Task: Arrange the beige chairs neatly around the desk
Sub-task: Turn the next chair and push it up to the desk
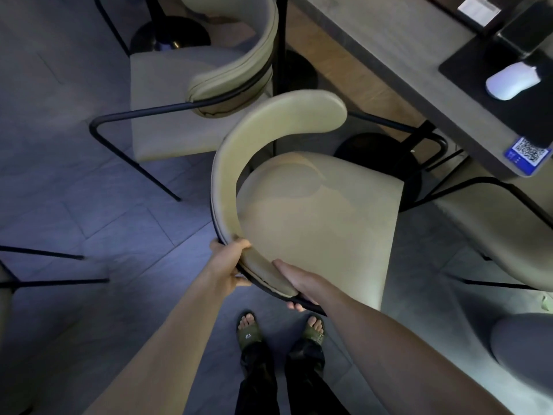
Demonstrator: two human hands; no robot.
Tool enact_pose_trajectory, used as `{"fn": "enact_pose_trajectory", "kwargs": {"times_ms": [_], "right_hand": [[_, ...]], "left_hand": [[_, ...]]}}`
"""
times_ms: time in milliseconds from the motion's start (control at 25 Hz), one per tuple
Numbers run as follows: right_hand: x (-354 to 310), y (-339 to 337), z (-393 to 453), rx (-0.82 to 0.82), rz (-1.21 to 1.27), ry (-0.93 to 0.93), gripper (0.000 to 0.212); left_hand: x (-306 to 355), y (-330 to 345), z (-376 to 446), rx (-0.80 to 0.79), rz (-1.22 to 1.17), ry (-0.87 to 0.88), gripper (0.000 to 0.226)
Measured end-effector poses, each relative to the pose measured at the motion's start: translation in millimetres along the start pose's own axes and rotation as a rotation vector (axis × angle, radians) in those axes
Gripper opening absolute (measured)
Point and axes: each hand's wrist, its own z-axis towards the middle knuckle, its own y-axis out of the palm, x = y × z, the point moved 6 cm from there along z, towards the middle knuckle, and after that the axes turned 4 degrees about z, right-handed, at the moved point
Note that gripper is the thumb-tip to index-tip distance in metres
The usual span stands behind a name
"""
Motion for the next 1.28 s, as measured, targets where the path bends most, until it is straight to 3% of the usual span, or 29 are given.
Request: {"fn": "enact_pose_trajectory", "kwargs": {"times_ms": [160,320,400,480,560,640,880,1280], "right_hand": [[8,-2,-15,-0.024,-0.008,0.037,0.051],[-9,-16,-21,0.090,-0.143,-0.015,0.060],[-32,-19,-26,0.143,-0.064,-0.096,0.068],[-63,-9,-37,0.094,-0.011,-0.208,0.085],[-89,14,-52,0.000,-0.072,-0.344,0.099],[-103,32,-55,-0.006,-0.198,-0.456,0.101],[-96,48,-45,0.018,-0.405,-0.438,0.102],[-59,64,-63,-0.022,-0.683,-0.379,0.099]], "left_hand": [[2,-10,-2,-0.130,0.120,-0.082,0.075],[54,-31,19,0.037,0.267,0.048,0.094],[79,-28,28,0.062,0.284,0.119,0.088],[99,-21,37,0.071,0.271,0.155,0.082],[114,-15,46,0.070,0.281,0.192,0.083],[122,-13,54,0.061,0.258,0.210,0.083],[115,-19,59,0.043,0.341,0.210,0.052],[61,-48,31,0.040,0.247,0.105,0.054]]}}
